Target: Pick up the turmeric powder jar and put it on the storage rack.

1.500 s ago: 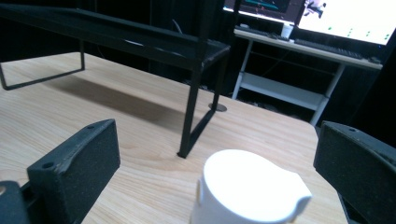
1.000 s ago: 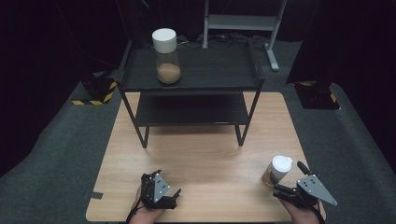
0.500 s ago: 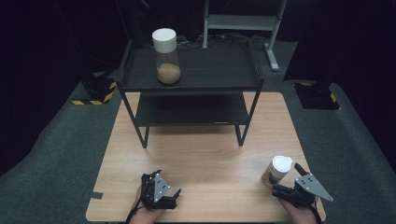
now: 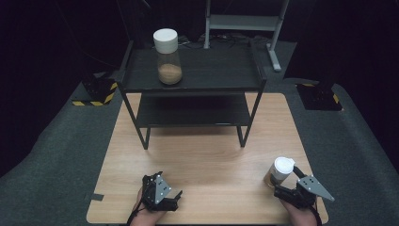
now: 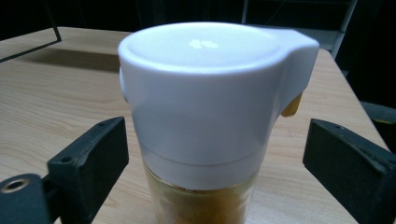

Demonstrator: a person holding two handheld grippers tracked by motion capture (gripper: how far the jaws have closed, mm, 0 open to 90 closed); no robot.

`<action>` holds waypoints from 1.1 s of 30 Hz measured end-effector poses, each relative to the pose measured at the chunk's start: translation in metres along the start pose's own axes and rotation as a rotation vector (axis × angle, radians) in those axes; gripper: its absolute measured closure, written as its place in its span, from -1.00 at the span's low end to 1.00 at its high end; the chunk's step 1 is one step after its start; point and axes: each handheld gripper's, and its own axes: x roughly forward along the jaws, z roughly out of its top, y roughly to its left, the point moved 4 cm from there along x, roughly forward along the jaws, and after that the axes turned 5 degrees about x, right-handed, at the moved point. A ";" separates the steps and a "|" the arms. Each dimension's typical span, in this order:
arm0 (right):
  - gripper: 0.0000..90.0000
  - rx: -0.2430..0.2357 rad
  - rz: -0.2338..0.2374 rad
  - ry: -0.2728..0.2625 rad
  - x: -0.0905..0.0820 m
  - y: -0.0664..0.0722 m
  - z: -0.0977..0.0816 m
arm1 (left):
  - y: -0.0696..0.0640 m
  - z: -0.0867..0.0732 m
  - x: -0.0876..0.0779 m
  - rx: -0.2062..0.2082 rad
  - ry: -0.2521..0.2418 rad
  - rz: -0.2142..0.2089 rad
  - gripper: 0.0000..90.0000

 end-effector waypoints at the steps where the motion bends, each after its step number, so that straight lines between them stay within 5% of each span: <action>1: -0.79 0.004 0.006 0.002 0.000 -0.001 0.000 | 0.000 0.000 0.000 0.000 0.000 0.000 -0.98; 14: -0.38 0.012 0.054 -0.018 0.005 -0.005 -0.005 | 0.000 0.000 0.000 0.000 -0.002 0.002 -0.98; 33: -0.34 0.003 0.057 -0.032 0.006 -0.006 -0.007 | 0.001 -0.001 -0.001 -0.003 -0.007 -0.002 -0.98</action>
